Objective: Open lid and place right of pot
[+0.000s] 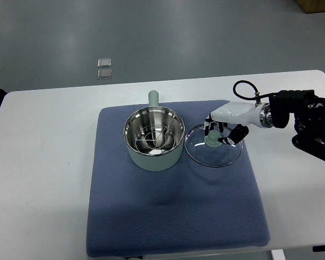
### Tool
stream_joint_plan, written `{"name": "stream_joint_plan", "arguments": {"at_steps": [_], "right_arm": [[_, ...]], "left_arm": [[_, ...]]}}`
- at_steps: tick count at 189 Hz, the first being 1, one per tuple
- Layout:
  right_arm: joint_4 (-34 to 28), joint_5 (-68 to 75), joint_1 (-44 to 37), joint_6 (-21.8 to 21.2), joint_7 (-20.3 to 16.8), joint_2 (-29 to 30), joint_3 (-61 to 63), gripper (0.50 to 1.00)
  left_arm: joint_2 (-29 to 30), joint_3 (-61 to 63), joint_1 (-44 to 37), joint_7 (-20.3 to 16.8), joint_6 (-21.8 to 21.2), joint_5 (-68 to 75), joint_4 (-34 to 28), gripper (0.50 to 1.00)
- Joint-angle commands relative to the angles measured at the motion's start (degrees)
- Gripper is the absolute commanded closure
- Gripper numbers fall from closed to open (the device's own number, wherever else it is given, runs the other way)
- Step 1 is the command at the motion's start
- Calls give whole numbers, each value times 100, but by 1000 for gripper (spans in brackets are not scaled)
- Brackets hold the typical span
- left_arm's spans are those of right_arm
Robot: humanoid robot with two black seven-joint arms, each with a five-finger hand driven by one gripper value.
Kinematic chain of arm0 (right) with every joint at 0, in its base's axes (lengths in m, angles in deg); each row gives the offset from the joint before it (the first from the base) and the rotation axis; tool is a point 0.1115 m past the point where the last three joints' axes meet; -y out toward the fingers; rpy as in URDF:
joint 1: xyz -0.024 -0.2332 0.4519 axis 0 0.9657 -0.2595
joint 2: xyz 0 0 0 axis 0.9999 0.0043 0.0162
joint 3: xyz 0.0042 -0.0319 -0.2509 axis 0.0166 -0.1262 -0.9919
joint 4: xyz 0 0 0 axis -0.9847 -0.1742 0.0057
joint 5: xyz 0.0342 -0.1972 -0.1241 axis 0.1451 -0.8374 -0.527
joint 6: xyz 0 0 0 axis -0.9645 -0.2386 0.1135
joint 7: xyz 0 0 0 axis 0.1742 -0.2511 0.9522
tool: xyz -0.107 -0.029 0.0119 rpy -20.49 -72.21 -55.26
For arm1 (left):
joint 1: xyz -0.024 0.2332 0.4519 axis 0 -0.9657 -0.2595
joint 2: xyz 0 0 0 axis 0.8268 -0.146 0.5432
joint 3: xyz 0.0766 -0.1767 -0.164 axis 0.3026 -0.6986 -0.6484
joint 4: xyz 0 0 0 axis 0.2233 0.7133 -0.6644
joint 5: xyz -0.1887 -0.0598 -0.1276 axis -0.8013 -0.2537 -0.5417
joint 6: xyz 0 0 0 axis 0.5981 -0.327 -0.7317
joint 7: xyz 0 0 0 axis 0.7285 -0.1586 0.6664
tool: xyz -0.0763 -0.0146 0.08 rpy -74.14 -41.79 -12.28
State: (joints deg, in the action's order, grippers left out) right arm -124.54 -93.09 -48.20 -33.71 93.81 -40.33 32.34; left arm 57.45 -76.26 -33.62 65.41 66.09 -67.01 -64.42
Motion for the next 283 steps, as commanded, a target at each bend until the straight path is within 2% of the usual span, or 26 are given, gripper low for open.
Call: {"name": "stream_joint_plan", "arguments": {"at_steps": [1,4,14,23,24,36,74,99,106,116,118,129,153,164,165,183,184,192,201,230,239,249,250,254,270,283], "right_arm": [[17,-25,64,7,-3,46,3,875],[17,-25,73,7,-3,38,3,840],[17,-25,73,-1,6,11,3,789],[17,-25,73,-1,6,11,3,789],[17,-17,73,-10,6,-15,3,747],[17,-8,73,-1,15,-42,11,713],[35,89,64,16,24,-191,187,691],[210,274,64,25,6,-226,855,691],[482,1002,73,60,-20,-191,1312,695],[483,1003,73,60,-20,-191,1312,695],[728,1819,73,253,-55,-182,1470,697],[940,2594,81,543,-82,-165,1488,697],[1361,4649,266,1518,-47,-24,1488,697],[1379,4826,292,1581,-38,-6,1488,695],[1449,5618,406,1824,-29,37,1497,695],[1485,6162,503,1950,-11,55,1506,693],[1528,6684,616,2028,23,72,1549,693],[1572,7032,705,2064,85,125,1637,693],[1573,7032,705,2064,85,125,1638,693],[1915,7533,1250,2310,217,864,2464,689],[1977,7533,1417,2345,244,1057,2718,648],[1977,7533,1417,2345,244,1057,2719,648],[2012,7533,1548,2354,270,1231,2893,624],[2021,7533,1593,2354,287,1285,2956,611],[2030,7533,1707,2354,446,1444,3097,603],[2074,7533,1795,2345,595,1567,3211,572]], "left_arm": [[0,0,0,1,-1,0,0,500],[0,0,0,1,-1,0,0,500],[0,0,0,1,-1,0,0,500],[0,0,0,1,-1,0,0,500],[0,0,0,1,-1,0,0,500],[0,0,0,1,-1,0,0,500],[0,0,0,1,-1,0,0,500],[0,0,0,1,-1,0,0,500],[0,0,0,1,-1,0,0,500],[0,0,0,1,-1,0,0,500],[0,0,0,1,-1,0,0,500],[0,0,0,1,-1,0,0,500],[0,0,0,-7,-1,0,0,500],[0,0,0,1,-1,0,0,500],[0,0,0,1,-1,0,0,500],[0,0,0,1,-1,0,0,500],[0,0,0,1,-1,0,0,500],[0,0,0,1,-1,0,0,500],[0,0,0,1,-1,0,0,500],[0,0,0,1,-1,0,0,500],[0,0,0,1,-1,0,0,500],[0,0,0,1,-1,0,0,500],[0,0,0,1,-1,0,0,500],[0,0,0,1,-1,0,0,500],[0,0,0,1,-1,0,0,500],[0,0,0,1,-1,0,0,500]]}}
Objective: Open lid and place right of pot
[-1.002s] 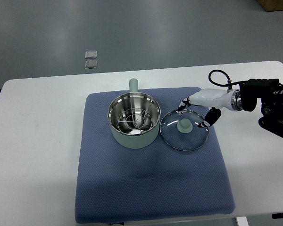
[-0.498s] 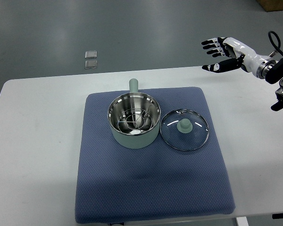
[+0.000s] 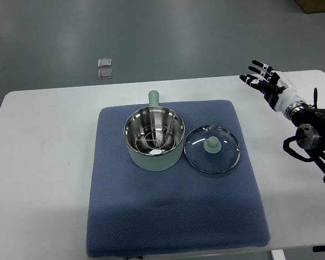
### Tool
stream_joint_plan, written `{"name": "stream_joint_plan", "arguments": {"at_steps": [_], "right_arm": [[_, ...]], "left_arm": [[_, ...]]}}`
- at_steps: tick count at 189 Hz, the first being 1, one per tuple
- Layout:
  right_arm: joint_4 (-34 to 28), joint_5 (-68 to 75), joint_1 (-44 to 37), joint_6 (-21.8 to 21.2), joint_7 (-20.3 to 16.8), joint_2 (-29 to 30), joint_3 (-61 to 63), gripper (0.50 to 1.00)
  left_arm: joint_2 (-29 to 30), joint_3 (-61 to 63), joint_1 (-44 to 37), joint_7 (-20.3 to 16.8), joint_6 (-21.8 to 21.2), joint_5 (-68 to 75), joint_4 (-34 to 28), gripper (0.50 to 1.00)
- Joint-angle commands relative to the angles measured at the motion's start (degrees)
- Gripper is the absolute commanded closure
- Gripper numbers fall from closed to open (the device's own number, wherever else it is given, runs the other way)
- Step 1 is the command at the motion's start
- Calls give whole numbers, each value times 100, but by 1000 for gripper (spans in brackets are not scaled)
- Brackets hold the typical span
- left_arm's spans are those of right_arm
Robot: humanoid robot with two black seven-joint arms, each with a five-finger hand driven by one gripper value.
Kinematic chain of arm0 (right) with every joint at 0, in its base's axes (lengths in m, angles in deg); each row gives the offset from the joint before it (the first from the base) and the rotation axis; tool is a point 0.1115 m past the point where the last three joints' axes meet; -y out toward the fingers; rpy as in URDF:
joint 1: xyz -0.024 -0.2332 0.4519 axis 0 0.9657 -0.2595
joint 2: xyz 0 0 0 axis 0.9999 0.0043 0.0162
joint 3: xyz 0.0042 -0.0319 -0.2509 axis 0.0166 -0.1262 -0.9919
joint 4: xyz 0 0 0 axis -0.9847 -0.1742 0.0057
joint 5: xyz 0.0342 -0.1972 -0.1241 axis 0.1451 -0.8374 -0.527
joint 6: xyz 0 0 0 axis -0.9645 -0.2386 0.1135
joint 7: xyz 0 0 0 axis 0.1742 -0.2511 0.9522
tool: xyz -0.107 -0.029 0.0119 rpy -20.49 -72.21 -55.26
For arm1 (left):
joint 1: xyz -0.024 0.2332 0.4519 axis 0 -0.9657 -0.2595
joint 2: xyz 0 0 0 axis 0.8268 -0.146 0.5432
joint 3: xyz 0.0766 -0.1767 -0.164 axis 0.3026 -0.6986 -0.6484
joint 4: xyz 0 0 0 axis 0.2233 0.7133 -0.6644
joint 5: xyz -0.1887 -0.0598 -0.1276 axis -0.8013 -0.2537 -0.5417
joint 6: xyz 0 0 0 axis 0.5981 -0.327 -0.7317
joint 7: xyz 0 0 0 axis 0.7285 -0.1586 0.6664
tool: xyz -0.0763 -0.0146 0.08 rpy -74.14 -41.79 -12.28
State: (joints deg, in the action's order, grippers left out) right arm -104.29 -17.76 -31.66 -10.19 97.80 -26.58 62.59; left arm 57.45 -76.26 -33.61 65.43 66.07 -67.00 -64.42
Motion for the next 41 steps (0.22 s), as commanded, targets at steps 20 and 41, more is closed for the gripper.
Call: {"name": "stream_joint_plan", "arguments": {"at_steps": [20,41], "right_arm": [[57,0,186,-7,214,236,256,570],[66,0,195,-16,223,280,256,570]], "left_arm": [[0,0,0,0,1,0,0,500],[0,0,0,0,1,0,0,500]]}}
